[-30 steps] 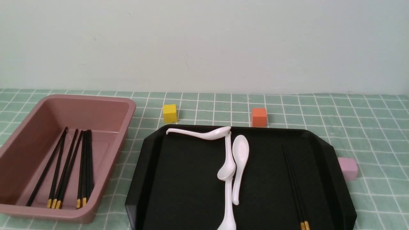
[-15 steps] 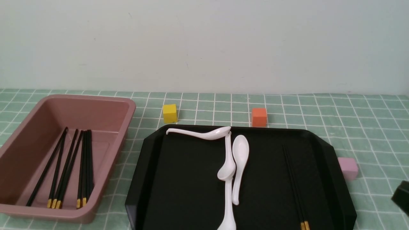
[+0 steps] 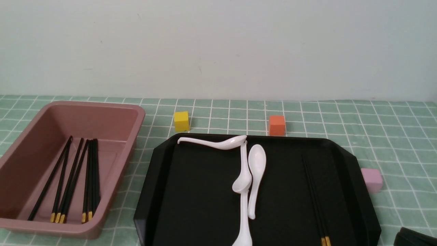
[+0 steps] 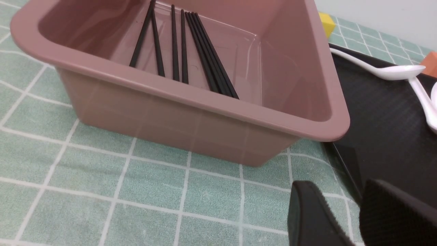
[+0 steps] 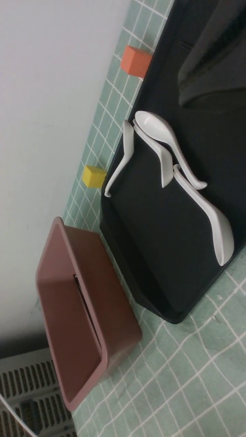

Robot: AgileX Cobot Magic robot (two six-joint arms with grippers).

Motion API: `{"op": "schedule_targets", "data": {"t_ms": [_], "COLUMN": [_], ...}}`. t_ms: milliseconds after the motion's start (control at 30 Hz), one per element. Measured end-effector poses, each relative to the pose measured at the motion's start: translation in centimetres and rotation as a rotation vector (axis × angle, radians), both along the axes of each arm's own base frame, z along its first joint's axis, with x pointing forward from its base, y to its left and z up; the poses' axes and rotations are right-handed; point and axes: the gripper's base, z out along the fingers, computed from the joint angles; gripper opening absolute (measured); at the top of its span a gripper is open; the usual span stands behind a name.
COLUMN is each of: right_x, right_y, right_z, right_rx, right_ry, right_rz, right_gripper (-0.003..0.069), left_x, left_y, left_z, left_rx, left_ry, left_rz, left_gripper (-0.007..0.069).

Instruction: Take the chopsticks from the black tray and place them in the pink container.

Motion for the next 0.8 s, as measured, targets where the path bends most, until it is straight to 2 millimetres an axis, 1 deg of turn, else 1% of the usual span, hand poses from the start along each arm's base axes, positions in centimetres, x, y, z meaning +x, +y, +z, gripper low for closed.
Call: {"op": "schedule_targets", "data": {"t_ms": [267,333,367,500,567,600,633,667,733,800], "right_x": [-0.1,-0.4,-0.5,-0.5,-0.5,-0.5,-0.6,-0.6,-0.8,-0.9], "right_y": [-0.1,-0.4,-0.7,-1.6,-2.4,-2.6,-3.1,-3.1,-3.7,-3.9], "right_z": [-0.3,-0.7,-1.4,-3.2,-4.5,-4.8,-5.5,-5.5,-5.8,-5.8], "right_rx": [-0.012,-0.006,-0.007,-0.005,-0.001,0.003,0.009,0.012,0.027,0.036], "right_ry": [0.018,0.011,0.010,0.033,0.061,0.071,0.096,0.094,0.117,0.117], "right_rz": [-0.004,-0.015,-0.035,-0.142,-0.246,-0.283,-0.354,-0.362,-0.453,-0.485], "right_gripper": [0.0021,0.0023,0.0024,0.0027,0.0029,0.0031,0.0033,0.0034,0.0036,0.0038], "left_x": [0.0,0.0,0.0,0.0,0.0,0.0,0.0,0.0,0.0,0.0], "left_y": [0.0,0.0,0.0,0.0,0.0,0.0,0.0,0.0,0.0,0.0], "left_z": [0.0,0.0,0.0,0.0,0.0,0.0,0.0,0.0,0.0,0.0], "left_rx": [0.000,0.000,0.000,0.000,0.000,0.000,0.000,0.000,0.000,0.000], "left_ry": [0.000,0.000,0.000,0.000,0.000,0.000,0.000,0.000,0.000,0.000], "left_rz": [0.000,0.000,0.000,0.000,0.000,0.000,0.000,0.000,0.000,0.000], "left_gripper": [0.0239,0.0239,0.0239,0.0239,0.0239,0.0239,0.0239,0.0239,0.0239,0.0239]}}
